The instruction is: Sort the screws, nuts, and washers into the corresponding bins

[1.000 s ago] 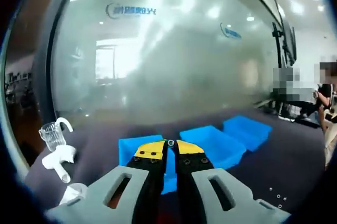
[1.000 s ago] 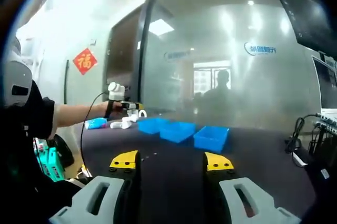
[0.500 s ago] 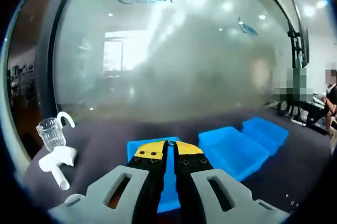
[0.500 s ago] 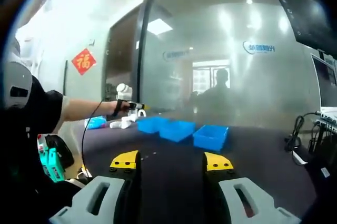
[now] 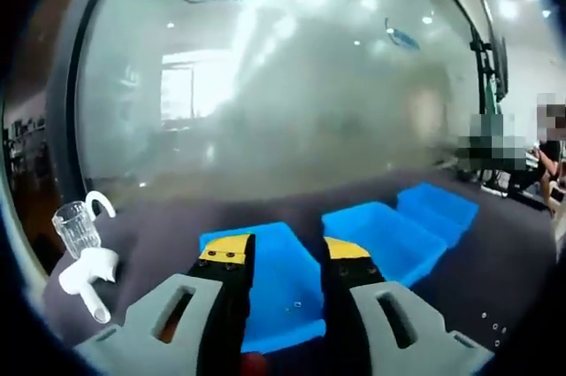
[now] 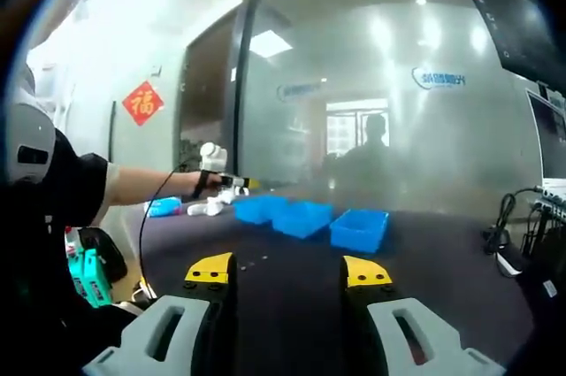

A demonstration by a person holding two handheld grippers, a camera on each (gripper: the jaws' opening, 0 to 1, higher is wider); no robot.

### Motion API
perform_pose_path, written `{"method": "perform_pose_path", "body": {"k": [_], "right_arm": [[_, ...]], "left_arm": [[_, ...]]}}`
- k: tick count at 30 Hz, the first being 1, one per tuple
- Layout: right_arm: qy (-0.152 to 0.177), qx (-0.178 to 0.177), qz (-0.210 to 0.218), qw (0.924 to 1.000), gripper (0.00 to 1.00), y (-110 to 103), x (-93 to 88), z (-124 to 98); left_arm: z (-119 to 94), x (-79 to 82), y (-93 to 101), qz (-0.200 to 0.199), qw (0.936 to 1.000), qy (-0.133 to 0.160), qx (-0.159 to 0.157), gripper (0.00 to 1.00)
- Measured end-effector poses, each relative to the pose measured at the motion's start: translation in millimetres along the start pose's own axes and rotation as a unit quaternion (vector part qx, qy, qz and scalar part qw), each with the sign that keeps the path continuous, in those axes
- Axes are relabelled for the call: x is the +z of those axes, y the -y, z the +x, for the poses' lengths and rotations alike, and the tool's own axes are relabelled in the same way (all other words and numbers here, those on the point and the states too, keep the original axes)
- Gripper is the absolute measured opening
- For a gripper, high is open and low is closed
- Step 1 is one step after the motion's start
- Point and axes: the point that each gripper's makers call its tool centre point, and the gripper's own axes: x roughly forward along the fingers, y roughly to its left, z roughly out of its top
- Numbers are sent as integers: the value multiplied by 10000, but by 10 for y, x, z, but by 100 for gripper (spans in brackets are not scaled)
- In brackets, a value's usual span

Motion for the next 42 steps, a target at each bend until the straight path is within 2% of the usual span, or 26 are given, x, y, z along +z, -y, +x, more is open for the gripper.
{"method": "perform_pose_path", "body": {"k": [5,13,16,18,20,27,30,32,38,42], "right_arm": [[24,33,-15,10000,42,-19,22,8],[82,26,-18,10000,42,-14,51,15],[91,28,-34,9999,42,-12,55,15],[104,22,-30,9999,42,-6,60,12],[118,11,-22,9999,42,4,61,12],[105,42,-15,9999,42,-21,42,45],[122,82,-8,9999,42,-44,49,57],[146,96,-27,9998,42,-48,60,62],[128,114,-11,9999,42,-54,55,79],[83,132,-12,9999,42,-67,29,92]], "left_arm": [[-159,13,64,9,9999,89,-98,32],[-643,-25,339,-31,9986,323,-416,36],[-935,-93,508,-82,9974,410,-583,37],[-1295,-144,704,-231,9961,587,-609,37],[-1446,-113,772,-457,9941,743,-650,36],[-1864,-108,978,-520,9902,942,-892,36],[-2030,-159,1089,-628,9860,927,-1236,37],[-2118,-199,1104,-667,9848,907,-1325,37],[-2430,-405,1155,-141,9862,778,-1452,39],[-2566,-548,1168,-49,9852,645,-1589,39]]}}
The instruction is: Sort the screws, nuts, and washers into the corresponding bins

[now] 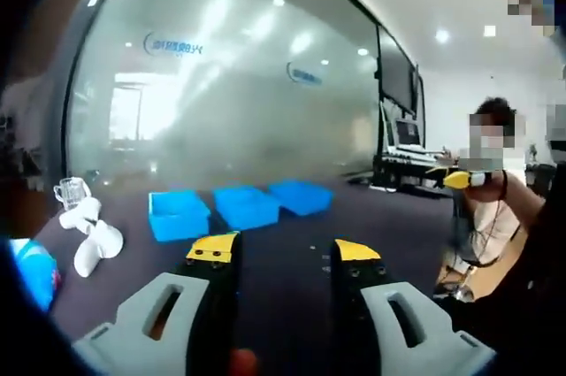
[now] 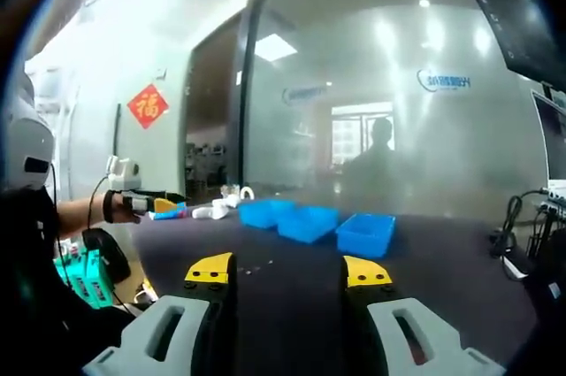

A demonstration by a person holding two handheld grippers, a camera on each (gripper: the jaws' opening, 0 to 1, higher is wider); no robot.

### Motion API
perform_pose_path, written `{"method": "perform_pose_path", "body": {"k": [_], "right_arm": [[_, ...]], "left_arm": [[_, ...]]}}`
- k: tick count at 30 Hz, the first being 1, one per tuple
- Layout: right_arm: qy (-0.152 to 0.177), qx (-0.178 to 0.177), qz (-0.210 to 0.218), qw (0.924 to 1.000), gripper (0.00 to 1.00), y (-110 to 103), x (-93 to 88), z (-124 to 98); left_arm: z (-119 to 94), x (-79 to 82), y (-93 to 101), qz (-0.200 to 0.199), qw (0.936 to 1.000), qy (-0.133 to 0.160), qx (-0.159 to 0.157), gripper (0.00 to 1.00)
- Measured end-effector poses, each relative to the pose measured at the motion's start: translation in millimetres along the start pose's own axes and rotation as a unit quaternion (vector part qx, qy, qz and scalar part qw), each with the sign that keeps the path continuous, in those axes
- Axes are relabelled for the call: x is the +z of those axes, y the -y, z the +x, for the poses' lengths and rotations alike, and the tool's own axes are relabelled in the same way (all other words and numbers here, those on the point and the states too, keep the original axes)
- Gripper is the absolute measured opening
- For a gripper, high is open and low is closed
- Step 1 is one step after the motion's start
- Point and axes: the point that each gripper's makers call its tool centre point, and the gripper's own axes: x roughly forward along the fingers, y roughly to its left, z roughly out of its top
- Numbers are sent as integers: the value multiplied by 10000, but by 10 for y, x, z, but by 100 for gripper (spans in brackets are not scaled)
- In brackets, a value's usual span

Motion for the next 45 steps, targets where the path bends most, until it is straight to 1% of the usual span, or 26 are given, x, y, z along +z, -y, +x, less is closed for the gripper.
{"method": "perform_pose_path", "body": {"k": [1,2,5,8,10,12,14,15,20,23,24,25,26,28,31,34,38,42,44,45], "right_arm": [[-16,7,-1,10000,42,-3,-8,2],[-34,17,-6,10000,42,-8,-16,3],[-83,49,-26,10000,43,-27,-39,1],[-158,107,-61,9998,43,-58,-72,-13],[-188,105,-65,9997,43,-60,-88,-25],[-230,124,-59,9996,43,-68,-108,-42],[-266,134,-79,9995,43,-72,-124,-52],[-287,146,-90,9994,43,-76,-134,-58],[-355,204,-106,9991,43,-101,-171,-86],[-369,235,-116,9990,43,-115,-184,-100],[-362,239,-108,9990,43,-117,-182,-101],[-356,239,-98,9990,43,-117,-183,-100],[-353,232,-101,9991,43,-114,-184,-99],[-347,230,-95,9991,43,-112,-188,-95],[-376,273,-101,9989,43,-128,-206,-89],[-396,344,-107,9986,43,-159,-232,-85],[-436,405,-94,9982,43,-192,-285,-80],[-491,421,-110,9978,44,-206,-333,-84],[-536,426,-147,9975,44,-214,-368,-90],[-568,426,-171,9973,44,-216,-389,-93]], "left_arm": [[-20,-19,13,-39,10000,-36,-61,39],[-48,-35,34,-201,9997,-52,-134,39],[-117,-42,3,-92,9999,-89,-104,39],[-141,-31,-29,-45,9998,-142,-94,39],[-140,-40,-8,0,9996,-218,-152,39],[-131,-50,30,21,9992,-292,-265,40],[-117,-71,119,-70,9980,-363,-512,40],[-109,-69,143,-106,9977,-356,-565,40],[-47,-107,240,20,9961,-502,-731,40],[-5,-106,307,-65,9948,-541,-862,40],[12,-106,340,-157,9942,-534,-917,40],[35,-113,369,-233,9938,-537,-947,40],[60,-133,399,-220,9934,-573,-971,40],[108,-185,450,-40,9925,-697,-1005,40],[208,-202,513,-33,9913,-800,-1049,40],[353,-216,583,3,9888,-994,-1110,40],[533,-238,646,141,9841,-1286,-1219,40],[732,-253,701,152,9774,-1604,-1371,40],[828,-277,716,241,9734,-1791,-1412,40],[883,-299,734,326,9701,-1916,-1453,40]]}}
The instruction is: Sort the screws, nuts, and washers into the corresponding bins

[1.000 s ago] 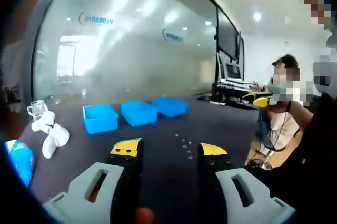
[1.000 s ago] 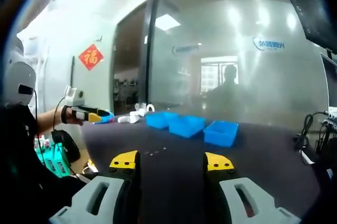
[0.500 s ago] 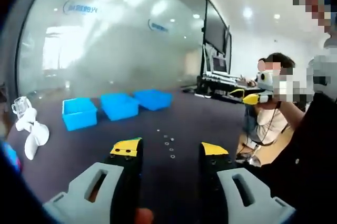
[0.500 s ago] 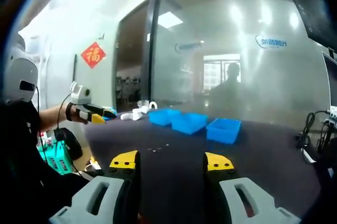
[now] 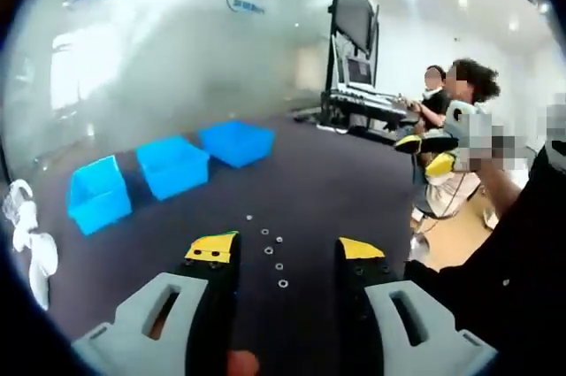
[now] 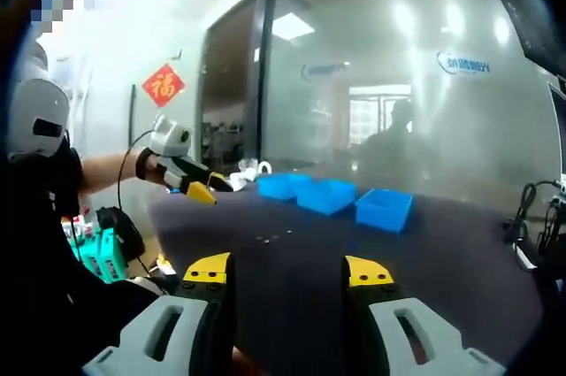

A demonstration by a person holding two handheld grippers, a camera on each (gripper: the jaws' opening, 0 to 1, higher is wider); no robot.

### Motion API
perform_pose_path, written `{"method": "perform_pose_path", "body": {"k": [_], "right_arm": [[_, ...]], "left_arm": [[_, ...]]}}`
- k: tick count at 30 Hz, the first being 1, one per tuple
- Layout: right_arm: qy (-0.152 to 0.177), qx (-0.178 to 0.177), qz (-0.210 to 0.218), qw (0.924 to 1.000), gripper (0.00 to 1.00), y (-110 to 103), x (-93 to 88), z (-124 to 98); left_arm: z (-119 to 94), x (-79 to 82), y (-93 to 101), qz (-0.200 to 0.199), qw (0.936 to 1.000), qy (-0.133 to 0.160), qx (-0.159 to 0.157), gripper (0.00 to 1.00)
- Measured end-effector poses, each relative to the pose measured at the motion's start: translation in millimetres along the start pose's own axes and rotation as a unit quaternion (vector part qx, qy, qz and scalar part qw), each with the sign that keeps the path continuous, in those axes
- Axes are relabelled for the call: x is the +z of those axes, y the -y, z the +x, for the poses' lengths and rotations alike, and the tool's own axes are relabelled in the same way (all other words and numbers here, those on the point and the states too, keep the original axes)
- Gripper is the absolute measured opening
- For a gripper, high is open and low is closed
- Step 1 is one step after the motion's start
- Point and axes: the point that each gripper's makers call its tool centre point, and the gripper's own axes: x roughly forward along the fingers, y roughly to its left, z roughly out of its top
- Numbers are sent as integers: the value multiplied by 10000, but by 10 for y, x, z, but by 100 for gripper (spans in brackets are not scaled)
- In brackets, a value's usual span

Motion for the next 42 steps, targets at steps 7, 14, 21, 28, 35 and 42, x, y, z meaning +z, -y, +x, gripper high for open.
{"method": "perform_pose_path", "body": {"k": [7,14,21,28,35,42], "right_arm": [[-112,47,-79,9999,45,-13,-78,-11],[-41,8,-36,10000,45,37,-71,-39],[27,-38,21,10000,45,74,-89,-70],[19,-84,52,9999,45,113,-128,-124],[53,-128,67,9999,44,146,-129,-145],[54,-146,78,9998,44,156,-135,-157]], "left_arm": [[281,-26,67,-43,9975,-669,-245,37],[476,-116,192,-38,9889,-1428,-415,36],[678,-287,166,28,9786,-2043,-260,34],[777,-413,137,-92,9734,-2278,-233,31],[873,-482,106,-64,9721,-2343,-135,26],[879,-562,92,27,9708,-2398,-86,21]]}}
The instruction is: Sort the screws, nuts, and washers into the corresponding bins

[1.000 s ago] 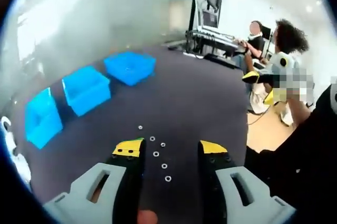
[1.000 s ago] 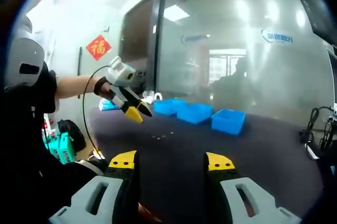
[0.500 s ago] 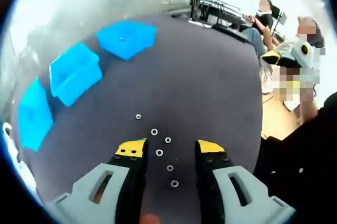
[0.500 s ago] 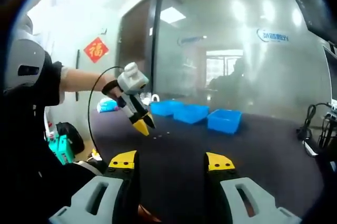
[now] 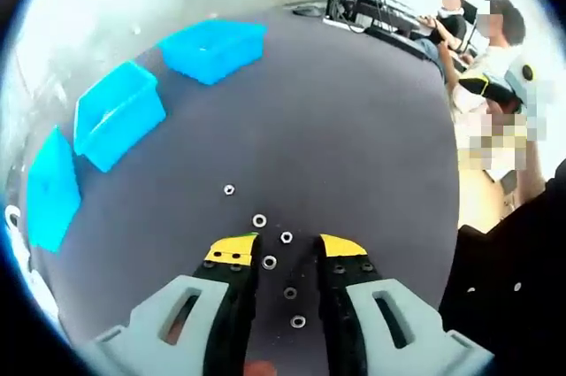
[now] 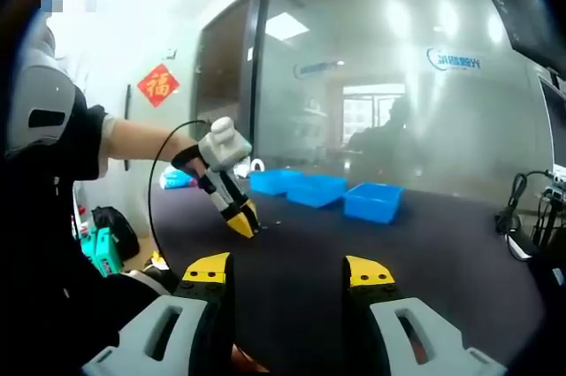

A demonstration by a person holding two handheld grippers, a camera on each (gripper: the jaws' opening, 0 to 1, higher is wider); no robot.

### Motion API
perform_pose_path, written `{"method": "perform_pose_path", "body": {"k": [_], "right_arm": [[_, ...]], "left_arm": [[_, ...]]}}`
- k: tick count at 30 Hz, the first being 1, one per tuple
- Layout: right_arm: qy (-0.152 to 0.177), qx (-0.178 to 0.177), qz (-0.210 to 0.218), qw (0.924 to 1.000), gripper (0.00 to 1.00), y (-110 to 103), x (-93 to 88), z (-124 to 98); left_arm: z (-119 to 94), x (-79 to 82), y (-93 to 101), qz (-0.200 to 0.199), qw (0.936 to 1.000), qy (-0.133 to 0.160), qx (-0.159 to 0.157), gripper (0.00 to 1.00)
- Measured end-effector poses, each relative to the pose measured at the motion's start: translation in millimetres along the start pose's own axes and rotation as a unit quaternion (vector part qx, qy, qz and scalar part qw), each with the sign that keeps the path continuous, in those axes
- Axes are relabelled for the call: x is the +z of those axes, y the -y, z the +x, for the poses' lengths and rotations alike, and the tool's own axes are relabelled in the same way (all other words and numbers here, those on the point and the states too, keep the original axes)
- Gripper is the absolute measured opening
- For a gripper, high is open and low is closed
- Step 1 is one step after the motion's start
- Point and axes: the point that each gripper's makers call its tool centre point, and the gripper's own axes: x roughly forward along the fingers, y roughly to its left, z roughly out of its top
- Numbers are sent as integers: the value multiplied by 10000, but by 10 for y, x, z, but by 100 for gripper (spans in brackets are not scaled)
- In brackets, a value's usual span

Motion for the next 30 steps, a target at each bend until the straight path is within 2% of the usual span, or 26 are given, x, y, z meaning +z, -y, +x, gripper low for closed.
{"method": "perform_pose_path", "body": {"k": [5,10,14,18,21,23,27,30], "right_arm": [[13,-2,-6,10000,44,-8,16,5],[18,-25,-13,10000,44,-4,23,13],[33,-14,-10,10000,44,-21,43,17],[16,-8,-23,10000,44,-29,48,23],[14,-9,-42,10000,44,-31,64,24],[21,-11,-48,10000,44,-28,79,24],[38,-40,-75,10000,44,-16,111,32],[92,-84,-60,9999,44,2,149,40]], "left_arm": [[-9,-5,-42,-71,9999,83,59,15],[-11,-5,-40,78,9997,157,160,13],[-5,3,-2,141,9996,212,120,6],[1,9,6,186,9994,269,105,5],[-23,60,27,-101,9986,525,-30,4],[-58,56,3,-118,9983,569,15,4],[-144,99,-30,-212,9957,895,95,4],[-246,151,-30,-351,9912,1274,94,4]]}}
